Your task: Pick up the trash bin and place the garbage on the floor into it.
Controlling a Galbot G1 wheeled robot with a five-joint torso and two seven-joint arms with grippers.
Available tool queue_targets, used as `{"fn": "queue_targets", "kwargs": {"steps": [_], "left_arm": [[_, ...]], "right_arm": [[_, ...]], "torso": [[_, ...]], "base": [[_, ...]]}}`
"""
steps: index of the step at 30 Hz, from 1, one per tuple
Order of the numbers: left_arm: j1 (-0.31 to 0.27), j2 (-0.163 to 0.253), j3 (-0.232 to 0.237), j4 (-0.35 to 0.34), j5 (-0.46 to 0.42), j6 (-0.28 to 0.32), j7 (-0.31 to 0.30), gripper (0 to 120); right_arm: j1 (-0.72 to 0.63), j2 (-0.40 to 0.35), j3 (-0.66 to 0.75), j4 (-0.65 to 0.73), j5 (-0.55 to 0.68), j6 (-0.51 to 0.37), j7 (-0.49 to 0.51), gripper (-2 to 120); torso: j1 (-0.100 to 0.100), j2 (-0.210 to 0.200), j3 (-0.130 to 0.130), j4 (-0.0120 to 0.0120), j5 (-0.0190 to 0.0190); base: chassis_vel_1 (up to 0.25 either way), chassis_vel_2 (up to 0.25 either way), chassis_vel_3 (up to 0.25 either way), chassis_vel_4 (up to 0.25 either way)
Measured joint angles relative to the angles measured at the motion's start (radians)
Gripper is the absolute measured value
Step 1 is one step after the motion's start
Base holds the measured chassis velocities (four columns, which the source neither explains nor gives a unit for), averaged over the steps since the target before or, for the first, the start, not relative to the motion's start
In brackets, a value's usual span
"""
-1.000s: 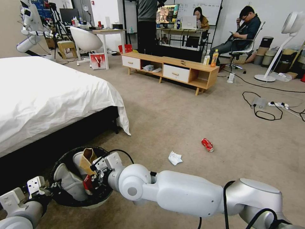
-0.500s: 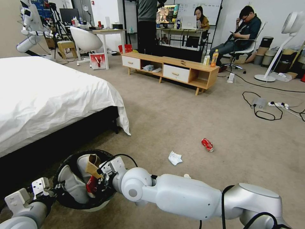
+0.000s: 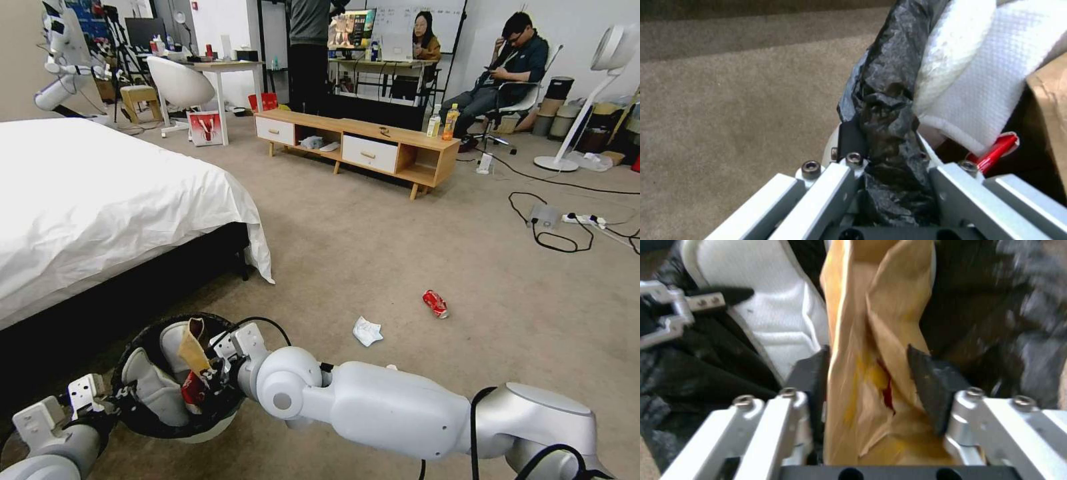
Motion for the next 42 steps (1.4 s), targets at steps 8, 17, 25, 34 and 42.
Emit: {"fn": "queue_targets", "kwargs": {"steps": [8, 17, 25, 34, 42], "left_arm": [[0.001, 0.004, -0.003, 0.003, 0.000, 0.000, 0.000, 3], [0.001, 0.008, -0.005, 0.012, 0.000, 0.000, 0.001, 3], [0.001, 0.012, -0.007, 0.022, 0.000, 0.000, 0.001, 3], [0.014, 0.021, -0.019, 0.023, 0.001, 0.000, 0.001, 3], [0.037, 0.031, -0.039, 0.019, 0.000, 0.000, 0.001, 3]], "right_arm": [[0.015, 0.001, 0.015, 0.022, 0.003, -0.001, 0.010, 79], [0.025, -0.002, 0.044, 0.055, 0.009, -0.007, 0.033, 99], [0.042, -0.031, 0.082, 0.127, 0.034, -0.022, 0.065, 100], [-0.026, -0.301, 0.328, 0.361, 0.028, -0.017, 0.004, 100], [-0.358, -0.544, 0.687, 0.484, -0.165, 0.173, -0.209, 100]], "torso": [[0.000, 0.000, 0.000, 0.0000, 0.0000], [0.000, 0.000, 0.000, 0.0000, 0.0000], [0.000, 0.000, 0.000, 0.0000, 0.0000], [0.000, 0.000, 0.000, -0.0003, 0.0003], [0.000, 0.000, 0.000, -0.0001, 0.0005]], "base": [[0.000, 0.000, 0.000, 0.000], [0.000, 0.000, 0.000, 0.000], [0.000, 0.000, 0.000, 0.000], [0.000, 0.000, 0.000, 0.000], [0.000, 0.000, 0.000, 0.000]]}}
